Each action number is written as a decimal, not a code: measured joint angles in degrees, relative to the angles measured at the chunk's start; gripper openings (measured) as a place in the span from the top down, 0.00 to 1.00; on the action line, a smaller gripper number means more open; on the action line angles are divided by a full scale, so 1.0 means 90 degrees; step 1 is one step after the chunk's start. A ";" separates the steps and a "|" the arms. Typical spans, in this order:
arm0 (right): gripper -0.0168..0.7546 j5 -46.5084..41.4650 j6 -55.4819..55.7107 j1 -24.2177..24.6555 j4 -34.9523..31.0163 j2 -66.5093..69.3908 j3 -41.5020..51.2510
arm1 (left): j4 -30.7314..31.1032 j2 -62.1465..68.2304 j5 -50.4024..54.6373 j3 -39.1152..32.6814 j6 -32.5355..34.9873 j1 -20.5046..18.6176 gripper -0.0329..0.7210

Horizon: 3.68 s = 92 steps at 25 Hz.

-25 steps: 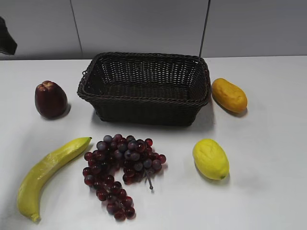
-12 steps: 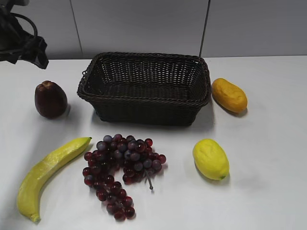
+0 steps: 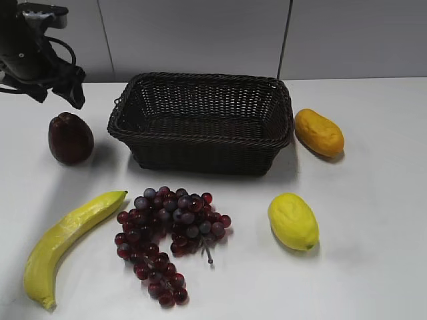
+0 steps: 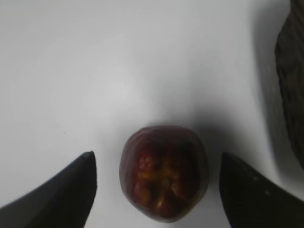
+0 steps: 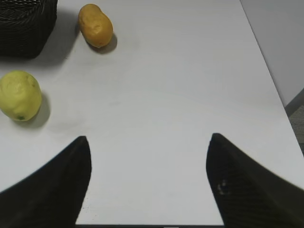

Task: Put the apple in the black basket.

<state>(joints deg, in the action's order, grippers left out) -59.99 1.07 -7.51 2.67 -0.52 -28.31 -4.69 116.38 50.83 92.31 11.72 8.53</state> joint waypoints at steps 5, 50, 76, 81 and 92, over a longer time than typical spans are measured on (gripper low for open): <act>0.24 0.0000 0.0000 0.0000 0.0000 0.0000 0.0000 | 0.0000 0.0343 0.0084 0.0000 0.0007 0.0000 0.17; 0.24 0.0000 0.0005 0.0000 0.0000 0.0000 0.0000 | -0.0705 -0.0127 -0.0411 0.2208 0.0476 0.2378 0.22; 0.24 0.0000 0.0005 0.0000 0.0000 0.0000 0.0000 | 0.0080 0.2253 -0.0533 0.2815 0.0478 0.2855 0.22; 0.24 0.0000 0.0005 0.0000 0.0000 0.0000 0.0000 | -0.0261 0.2253 -0.0326 0.2858 0.0478 0.2693 0.12; 0.24 0.0000 0.0005 0.0000 0.0000 0.0000 0.0000 | -0.0675 0.1454 0.0695 0.3272 0.0478 0.2335 0.11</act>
<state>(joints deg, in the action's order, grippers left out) -59.99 1.11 -7.51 2.67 -0.52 -28.31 -10.77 129.46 57.09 121.75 16.02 29.55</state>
